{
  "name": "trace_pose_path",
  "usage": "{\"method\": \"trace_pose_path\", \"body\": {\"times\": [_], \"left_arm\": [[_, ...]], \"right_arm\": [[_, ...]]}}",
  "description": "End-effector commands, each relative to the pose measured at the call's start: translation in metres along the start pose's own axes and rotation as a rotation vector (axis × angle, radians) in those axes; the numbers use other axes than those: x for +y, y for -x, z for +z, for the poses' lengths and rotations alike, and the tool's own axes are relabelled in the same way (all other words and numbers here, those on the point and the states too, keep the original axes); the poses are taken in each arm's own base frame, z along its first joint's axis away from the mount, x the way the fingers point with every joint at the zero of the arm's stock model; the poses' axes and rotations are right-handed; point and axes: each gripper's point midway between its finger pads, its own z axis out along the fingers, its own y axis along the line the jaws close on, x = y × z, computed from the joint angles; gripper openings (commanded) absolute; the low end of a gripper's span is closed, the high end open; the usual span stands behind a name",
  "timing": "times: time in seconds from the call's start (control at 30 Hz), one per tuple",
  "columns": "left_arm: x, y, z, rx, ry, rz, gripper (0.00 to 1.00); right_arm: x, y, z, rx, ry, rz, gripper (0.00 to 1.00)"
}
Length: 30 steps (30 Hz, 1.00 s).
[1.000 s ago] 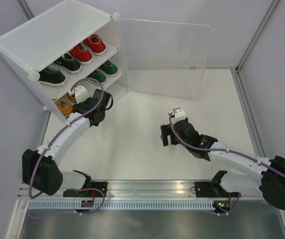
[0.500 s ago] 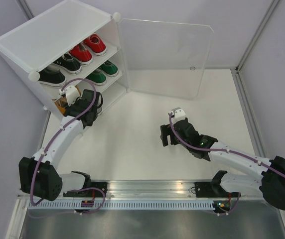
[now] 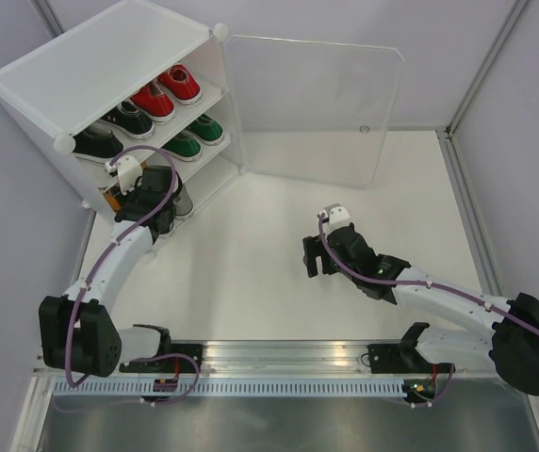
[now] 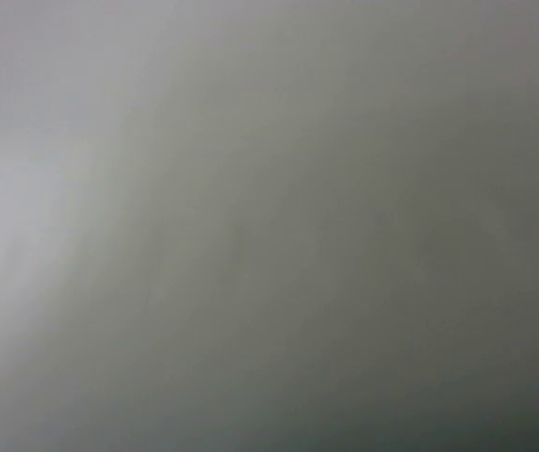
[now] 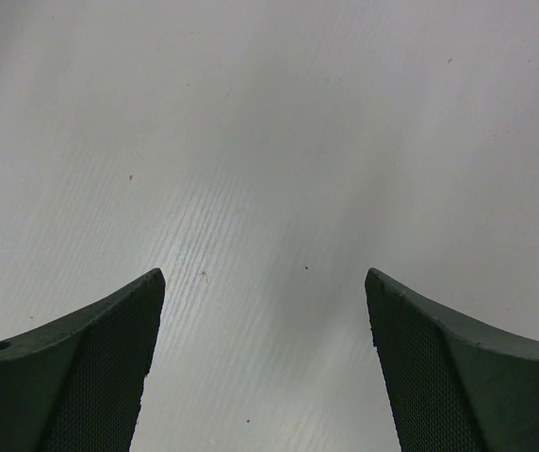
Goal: Place and organize the shoes in the shoe cabinet
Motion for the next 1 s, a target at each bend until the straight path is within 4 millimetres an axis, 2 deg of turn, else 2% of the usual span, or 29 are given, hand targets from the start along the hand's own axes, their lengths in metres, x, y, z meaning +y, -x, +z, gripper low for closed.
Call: {"method": "trace_pose_path", "body": {"times": [0.0, 0.23, 0.5, 0.6, 0.63, 0.73, 0.83, 0.97], "left_arm": [[-0.002, 0.019, 0.015, -0.063, 0.018, -0.039, 0.41], [-0.001, 0.012, 0.026, -0.035, 0.031, -0.04, 0.42], [-0.016, 0.005, 0.03, 0.008, -0.024, -0.046, 0.49], [-0.018, -0.001, 0.021, 0.055, -0.07, -0.056, 0.58], [-0.019, 0.002, 0.014, 0.064, -0.09, -0.089, 0.61], [-0.02, -0.004, -0.003, 0.115, -0.146, -0.105, 0.74], [-0.023, -0.011, -0.02, 0.159, -0.216, -0.1, 0.82], [-0.027, -0.012, -0.043, 0.208, -0.328, -0.098, 0.88]], "right_arm": [[0.002, 0.005, 0.002, -0.026, 0.009, 0.004, 0.91], [0.003, 0.005, 0.003, -0.021, 0.011, 0.001, 0.9], [0.002, 0.006, 0.002, -0.026, 0.009, 0.003, 0.9], [0.002, 0.008, 0.0, -0.032, 0.007, 0.001, 0.91], [0.002, 0.009, 0.0, -0.033, 0.009, 0.0, 0.9], [0.003, 0.013, -0.003, -0.039, 0.013, 0.0, 0.9], [0.006, 0.021, -0.007, -0.047, 0.022, 0.003, 0.9], [0.009, 0.036, -0.013, -0.062, 0.026, 0.01, 0.9]]}}
